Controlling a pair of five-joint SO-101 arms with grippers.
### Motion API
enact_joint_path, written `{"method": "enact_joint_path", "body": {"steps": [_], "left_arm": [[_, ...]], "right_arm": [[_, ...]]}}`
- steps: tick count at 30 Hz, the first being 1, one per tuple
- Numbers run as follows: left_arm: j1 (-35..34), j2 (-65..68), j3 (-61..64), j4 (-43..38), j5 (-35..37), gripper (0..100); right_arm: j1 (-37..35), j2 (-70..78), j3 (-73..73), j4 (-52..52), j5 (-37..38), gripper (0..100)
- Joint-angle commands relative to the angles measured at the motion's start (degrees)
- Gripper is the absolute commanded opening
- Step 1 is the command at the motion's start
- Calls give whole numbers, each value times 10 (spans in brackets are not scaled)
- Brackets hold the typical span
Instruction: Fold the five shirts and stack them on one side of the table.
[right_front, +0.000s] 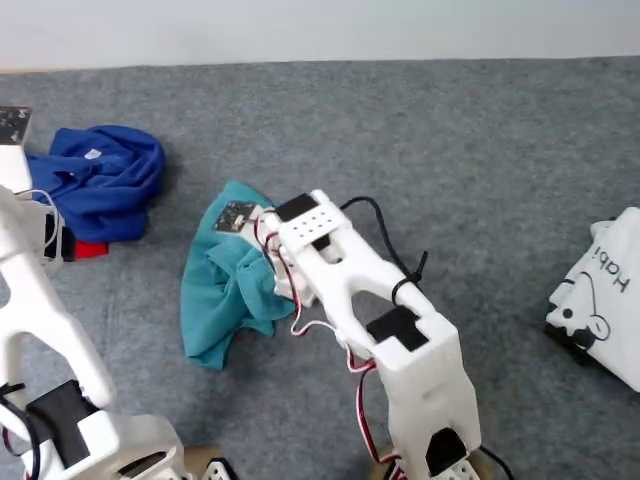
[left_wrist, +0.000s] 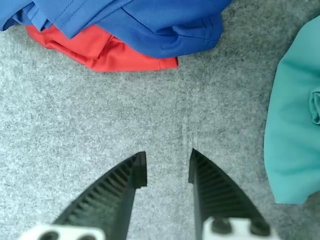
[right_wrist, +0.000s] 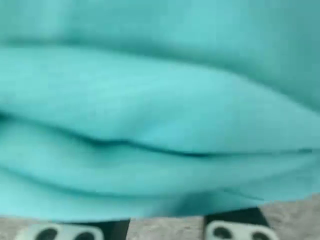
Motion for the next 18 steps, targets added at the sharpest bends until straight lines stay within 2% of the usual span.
{"method": "enact_joint_path", "body": {"steps": [1,8,18], "left_arm": [[-1,-25,-1,-10,4,141],[-1,-25,-1,-10,2,141],[1,-25,-2,-10,2,141]], "right_arm": [[-4,42,-41,37,39,11],[36,44,-137,132,44,12],[119,-82,-187,241,69,12]]}}
